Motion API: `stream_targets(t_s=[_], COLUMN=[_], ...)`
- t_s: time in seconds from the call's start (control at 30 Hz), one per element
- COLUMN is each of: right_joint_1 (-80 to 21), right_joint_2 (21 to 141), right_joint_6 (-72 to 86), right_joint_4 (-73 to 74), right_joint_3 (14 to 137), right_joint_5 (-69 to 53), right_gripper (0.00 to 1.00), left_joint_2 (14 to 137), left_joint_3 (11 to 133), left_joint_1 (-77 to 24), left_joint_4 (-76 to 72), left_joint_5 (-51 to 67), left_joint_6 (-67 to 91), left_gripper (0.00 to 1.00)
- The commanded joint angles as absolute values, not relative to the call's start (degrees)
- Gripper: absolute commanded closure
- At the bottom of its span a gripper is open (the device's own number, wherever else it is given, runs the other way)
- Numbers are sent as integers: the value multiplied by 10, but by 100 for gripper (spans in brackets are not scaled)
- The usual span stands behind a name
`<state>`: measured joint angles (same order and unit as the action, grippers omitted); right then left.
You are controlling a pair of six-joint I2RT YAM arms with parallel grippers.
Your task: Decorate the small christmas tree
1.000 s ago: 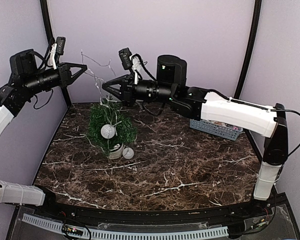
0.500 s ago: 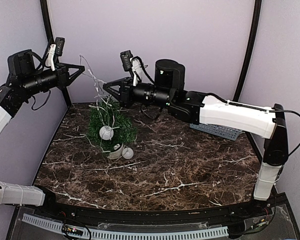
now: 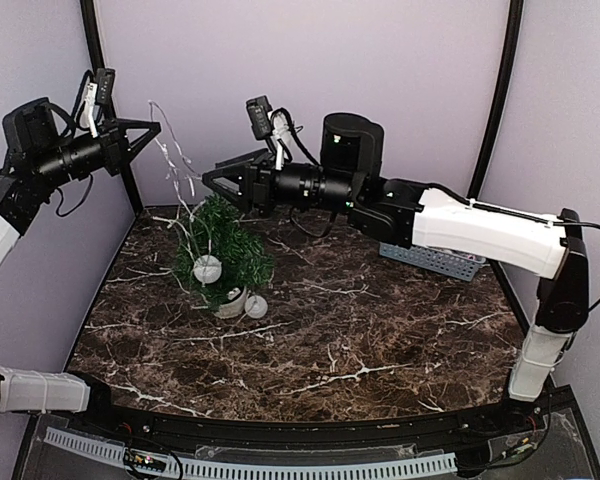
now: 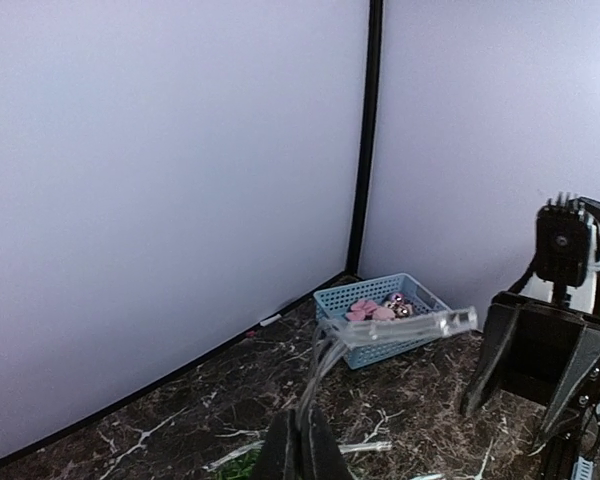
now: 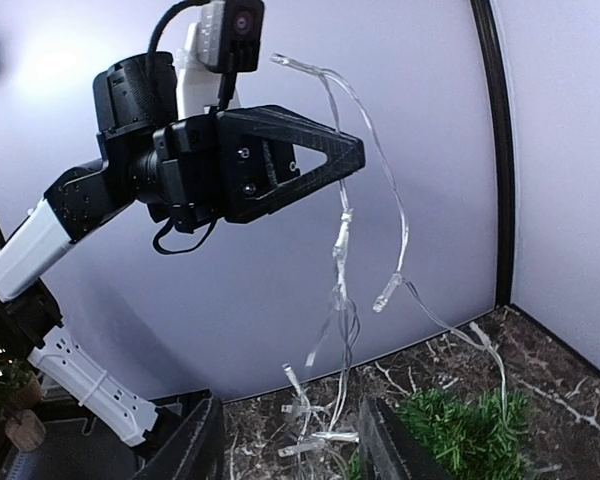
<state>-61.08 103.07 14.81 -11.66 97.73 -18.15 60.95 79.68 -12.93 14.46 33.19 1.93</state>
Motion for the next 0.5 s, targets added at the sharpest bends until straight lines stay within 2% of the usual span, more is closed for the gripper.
stream_targets(t_s=[0.0, 0.1, 0.37, 0.47], right_joint_1=[-609, -611, -617, -625], right_joint_2=[1026, 1043, 1091, 1109], right_joint_6=[122, 103, 79, 75], right_joint_4=[-96, -71, -10, 13], right_joint_3=[1008, 1040, 1128, 1156], right_joint_5=[-195, -189, -167, -149], right_gripper=[49, 48, 62, 64], left_joint_2=[620, 626, 637, 641], left_joint_3=[814, 818, 808, 804], left_joint_1=[-131, -132, -145, -149], left_joint_4=[98, 97, 104, 107], left_joint_5=[459, 481, 504, 504], left_joint_6=[35, 43, 70, 70], left_gripper=[100, 100, 100, 100])
